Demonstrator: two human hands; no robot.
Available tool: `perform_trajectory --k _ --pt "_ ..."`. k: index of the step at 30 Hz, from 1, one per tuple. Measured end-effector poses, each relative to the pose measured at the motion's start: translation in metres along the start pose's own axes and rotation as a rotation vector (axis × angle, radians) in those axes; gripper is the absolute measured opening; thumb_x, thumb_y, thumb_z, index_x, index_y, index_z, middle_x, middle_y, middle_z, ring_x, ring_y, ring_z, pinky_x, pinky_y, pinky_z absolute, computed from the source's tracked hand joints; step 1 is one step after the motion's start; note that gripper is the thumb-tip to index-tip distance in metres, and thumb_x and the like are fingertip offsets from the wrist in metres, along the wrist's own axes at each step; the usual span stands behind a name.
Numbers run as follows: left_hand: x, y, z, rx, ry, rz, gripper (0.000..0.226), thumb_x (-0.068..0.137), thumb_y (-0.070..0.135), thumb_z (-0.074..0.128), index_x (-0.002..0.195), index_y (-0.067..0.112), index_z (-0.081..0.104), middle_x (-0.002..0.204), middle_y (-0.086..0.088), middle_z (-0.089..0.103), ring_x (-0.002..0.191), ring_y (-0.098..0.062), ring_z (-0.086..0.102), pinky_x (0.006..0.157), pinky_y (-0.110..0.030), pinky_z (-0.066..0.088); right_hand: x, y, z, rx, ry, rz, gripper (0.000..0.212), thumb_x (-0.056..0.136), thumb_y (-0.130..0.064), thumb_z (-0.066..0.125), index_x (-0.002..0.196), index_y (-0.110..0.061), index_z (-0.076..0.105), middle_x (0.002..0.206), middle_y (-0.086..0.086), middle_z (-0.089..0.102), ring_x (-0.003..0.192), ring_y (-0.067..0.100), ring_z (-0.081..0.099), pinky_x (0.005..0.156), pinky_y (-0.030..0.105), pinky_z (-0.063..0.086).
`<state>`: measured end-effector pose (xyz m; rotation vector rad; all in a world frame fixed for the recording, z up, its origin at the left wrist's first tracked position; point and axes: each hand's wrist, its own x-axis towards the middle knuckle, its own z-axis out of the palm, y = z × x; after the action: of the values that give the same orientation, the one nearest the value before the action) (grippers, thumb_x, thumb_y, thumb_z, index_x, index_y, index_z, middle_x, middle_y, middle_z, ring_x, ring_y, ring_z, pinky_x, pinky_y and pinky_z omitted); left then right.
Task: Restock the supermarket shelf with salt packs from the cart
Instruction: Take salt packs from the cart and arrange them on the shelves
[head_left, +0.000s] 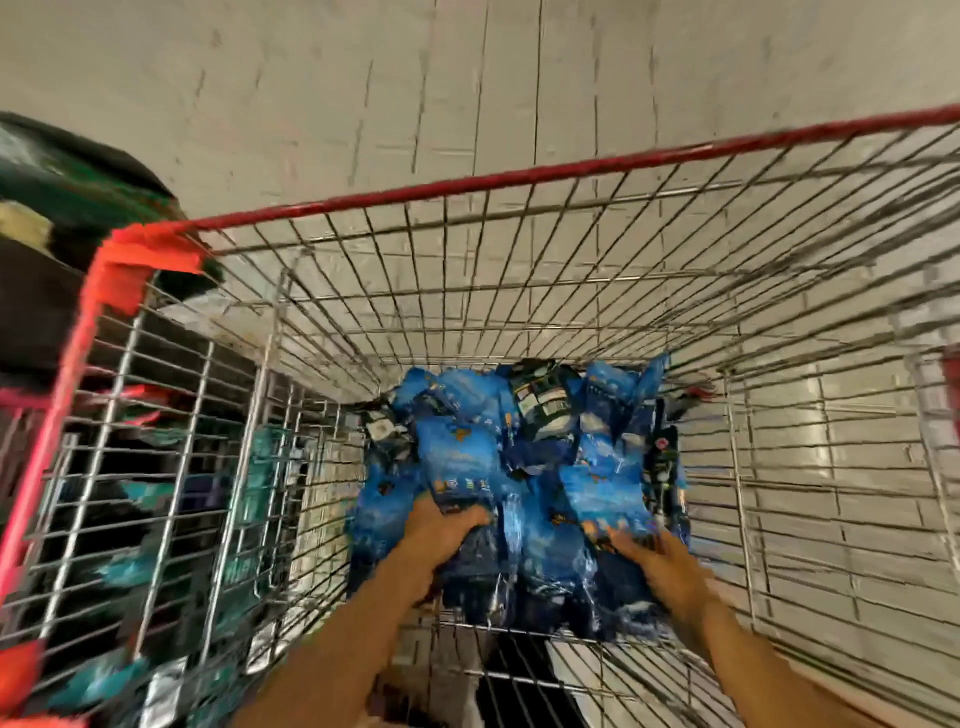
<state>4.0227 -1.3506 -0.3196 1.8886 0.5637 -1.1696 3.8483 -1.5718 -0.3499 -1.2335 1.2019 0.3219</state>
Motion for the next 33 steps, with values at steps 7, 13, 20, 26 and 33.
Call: perform_trajectory --k 7,13,20,26,33 --pt "-0.126 0.042 -0.075 -0.188 0.050 0.249 0.027 0.076 0.014 0.083 0.086 0.025 0.061 0.076 0.012 0.074 0.068 -0.004 0.069 0.055 -0.016 0.051 -0.098 -0.083 0.005 0.044 -0.066 -0.162 0.065 0.070 -0.017 0.085 0.128 -0.013 0.056 0.114 0.003 0.071 0.100 0.017 0.070 0.079 0.031 0.057" --pt "-0.249 0.064 -0.154 -0.428 0.174 0.537 0.035 0.076 0.013 0.082 0.107 0.013 0.067 0.103 -0.007 0.075 0.090 -0.021 0.072 0.073 -0.027 0.057 -0.199 -0.159 0.052 0.047 -0.107 -0.433 0.053 0.065 -0.006 0.085 0.109 -0.023 0.061 0.094 -0.009 0.076 0.085 0.009 0.073 0.061 0.020 0.057" --pt "-0.398 0.049 -0.252 -0.535 0.371 0.842 0.057 0.060 0.024 0.086 0.113 0.014 0.068 0.104 -0.003 0.076 0.092 -0.018 0.072 0.083 -0.034 0.058 -0.339 -0.233 0.133 0.036 -0.319 -0.739 0.063 0.048 -0.028 0.090 0.107 -0.026 0.067 0.099 -0.003 0.077 0.091 0.017 0.073 0.077 0.032 0.053" --pt "-0.502 0.015 -0.326 -0.583 0.598 1.037 0.056 0.052 0.036 0.088 0.103 0.018 0.071 0.098 0.003 0.077 0.086 -0.013 0.074 0.069 -0.020 0.056 -0.445 -0.284 0.217 -0.013 -0.658 -0.984 0.061 0.057 -0.014 0.083 0.114 -0.026 0.063 0.101 -0.003 0.077 0.083 0.011 0.073 0.063 0.023 0.058" --pt "-0.617 -0.028 -0.400 -0.638 0.893 1.181 0.057 0.055 0.041 0.086 0.105 0.020 0.070 0.100 0.006 0.077 0.090 -0.010 0.074 0.069 -0.017 0.054 -0.578 -0.314 0.322 -0.035 -1.080 -1.134 0.055 0.066 -0.012 0.077 0.119 -0.017 0.062 0.111 0.006 0.074 0.098 0.023 0.073 0.074 0.031 0.060"
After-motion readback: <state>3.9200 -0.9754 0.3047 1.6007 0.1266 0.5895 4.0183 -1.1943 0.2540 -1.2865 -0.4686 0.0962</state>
